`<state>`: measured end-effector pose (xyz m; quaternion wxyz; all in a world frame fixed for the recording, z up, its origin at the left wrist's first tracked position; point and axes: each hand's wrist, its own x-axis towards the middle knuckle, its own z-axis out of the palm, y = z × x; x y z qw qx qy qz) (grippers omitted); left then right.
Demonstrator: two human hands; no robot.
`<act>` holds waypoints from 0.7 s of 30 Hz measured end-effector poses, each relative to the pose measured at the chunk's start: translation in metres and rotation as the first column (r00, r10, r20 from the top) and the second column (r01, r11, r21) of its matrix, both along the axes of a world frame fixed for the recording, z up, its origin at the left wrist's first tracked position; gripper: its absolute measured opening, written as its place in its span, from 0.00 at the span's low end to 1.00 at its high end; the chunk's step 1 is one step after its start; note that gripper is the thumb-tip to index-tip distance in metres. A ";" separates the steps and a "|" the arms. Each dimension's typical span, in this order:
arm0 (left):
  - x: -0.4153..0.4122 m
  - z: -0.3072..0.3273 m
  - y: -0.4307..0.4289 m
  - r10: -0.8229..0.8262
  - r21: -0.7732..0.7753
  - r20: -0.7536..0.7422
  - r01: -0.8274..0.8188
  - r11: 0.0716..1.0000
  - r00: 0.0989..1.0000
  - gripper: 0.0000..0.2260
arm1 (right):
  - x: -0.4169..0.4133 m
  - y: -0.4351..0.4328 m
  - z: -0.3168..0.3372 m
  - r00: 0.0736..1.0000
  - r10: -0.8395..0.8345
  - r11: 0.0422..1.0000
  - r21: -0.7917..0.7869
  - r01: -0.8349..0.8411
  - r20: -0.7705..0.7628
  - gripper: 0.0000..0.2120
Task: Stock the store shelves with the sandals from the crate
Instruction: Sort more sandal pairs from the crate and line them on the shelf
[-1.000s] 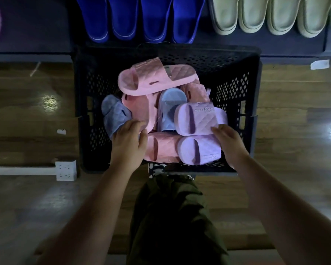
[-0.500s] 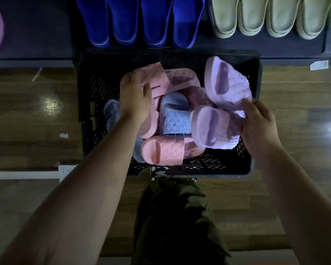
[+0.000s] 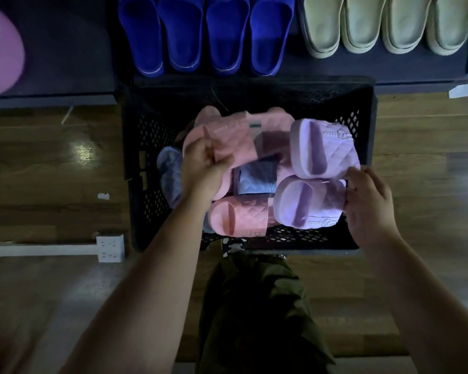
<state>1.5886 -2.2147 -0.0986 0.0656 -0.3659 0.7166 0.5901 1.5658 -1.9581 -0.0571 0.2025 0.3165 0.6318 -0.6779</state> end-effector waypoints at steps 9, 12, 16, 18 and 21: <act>0.070 0.007 0.040 -0.249 -0.628 0.137 0.278 0.727 0.959 0.08 | 0.005 -0.001 0.002 0.998 0.041 0.998 0.041 -0.042 0.045 0.08; 0.068 0.006 0.052 -0.218 -0.584 0.195 0.292 0.758 0.956 0.12 | 0.007 -0.002 0.003 0.997 0.052 0.998 0.029 -0.053 0.050 0.07; 0.075 -0.002 0.069 -0.190 -0.295 0.167 0.233 0.927 0.968 0.22 | 0.007 -0.002 0.005 0.997 0.058 0.998 0.028 -0.060 0.059 0.06; 0.077 -0.006 0.076 -0.202 -0.245 0.240 0.261 0.934 0.950 0.24 | 0.007 -0.001 0.003 0.996 0.063 0.998 0.028 -0.065 0.070 0.05; 0.075 -0.012 0.077 -0.194 -0.240 0.241 0.252 0.937 0.951 0.25 | 0.006 -0.001 0.000 0.994 0.081 0.997 0.014 -0.082 0.075 0.04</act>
